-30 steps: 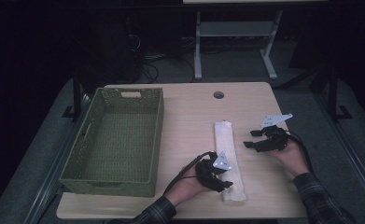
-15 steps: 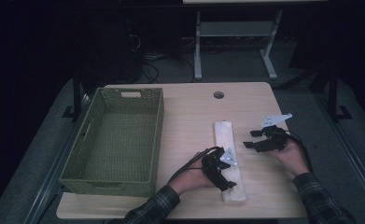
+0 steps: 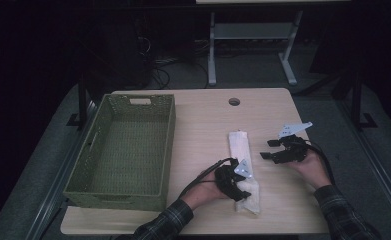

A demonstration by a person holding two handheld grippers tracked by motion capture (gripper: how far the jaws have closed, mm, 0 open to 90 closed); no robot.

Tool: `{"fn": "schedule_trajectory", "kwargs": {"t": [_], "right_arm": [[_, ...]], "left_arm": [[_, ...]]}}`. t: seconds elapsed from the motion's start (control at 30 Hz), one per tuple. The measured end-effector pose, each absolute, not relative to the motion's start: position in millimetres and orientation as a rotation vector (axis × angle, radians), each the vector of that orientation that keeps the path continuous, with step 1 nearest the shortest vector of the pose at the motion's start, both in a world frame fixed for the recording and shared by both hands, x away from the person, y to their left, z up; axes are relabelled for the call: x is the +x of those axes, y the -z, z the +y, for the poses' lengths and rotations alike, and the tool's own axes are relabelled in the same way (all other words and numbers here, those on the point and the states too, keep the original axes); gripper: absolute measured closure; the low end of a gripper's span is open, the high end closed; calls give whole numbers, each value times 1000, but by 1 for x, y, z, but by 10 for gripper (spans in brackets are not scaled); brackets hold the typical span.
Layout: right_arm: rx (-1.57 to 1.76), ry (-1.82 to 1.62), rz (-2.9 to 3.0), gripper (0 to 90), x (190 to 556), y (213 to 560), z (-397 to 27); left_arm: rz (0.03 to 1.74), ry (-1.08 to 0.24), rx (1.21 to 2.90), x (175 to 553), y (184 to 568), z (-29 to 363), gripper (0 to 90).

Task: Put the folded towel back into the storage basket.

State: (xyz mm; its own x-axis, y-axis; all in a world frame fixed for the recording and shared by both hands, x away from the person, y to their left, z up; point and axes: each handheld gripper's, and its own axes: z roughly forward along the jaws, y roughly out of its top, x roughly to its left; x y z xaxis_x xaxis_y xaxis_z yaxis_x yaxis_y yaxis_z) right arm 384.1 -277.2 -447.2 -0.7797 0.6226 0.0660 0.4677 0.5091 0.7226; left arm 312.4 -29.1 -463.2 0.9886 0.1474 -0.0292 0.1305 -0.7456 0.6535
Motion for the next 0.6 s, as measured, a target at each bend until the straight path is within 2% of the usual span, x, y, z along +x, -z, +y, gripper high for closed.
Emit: {"fn": "schedule_trajectory", "kwargs": {"t": [0.27, 0.4, 0.6], "right_arm": [[847, -1144, 2603, 287, 382, 445, -274], [771, -1174, 2636, 256, 384, 439, -268], [671, -1243, 2675, 279, 398, 425, -249]], "left_arm": [[220, 71, 2426, 313, 460, -22, 700], [234, 102, 2432, 310, 459, -20, 749], [239, 73, 2440, 307, 459, -22, 769]]}}
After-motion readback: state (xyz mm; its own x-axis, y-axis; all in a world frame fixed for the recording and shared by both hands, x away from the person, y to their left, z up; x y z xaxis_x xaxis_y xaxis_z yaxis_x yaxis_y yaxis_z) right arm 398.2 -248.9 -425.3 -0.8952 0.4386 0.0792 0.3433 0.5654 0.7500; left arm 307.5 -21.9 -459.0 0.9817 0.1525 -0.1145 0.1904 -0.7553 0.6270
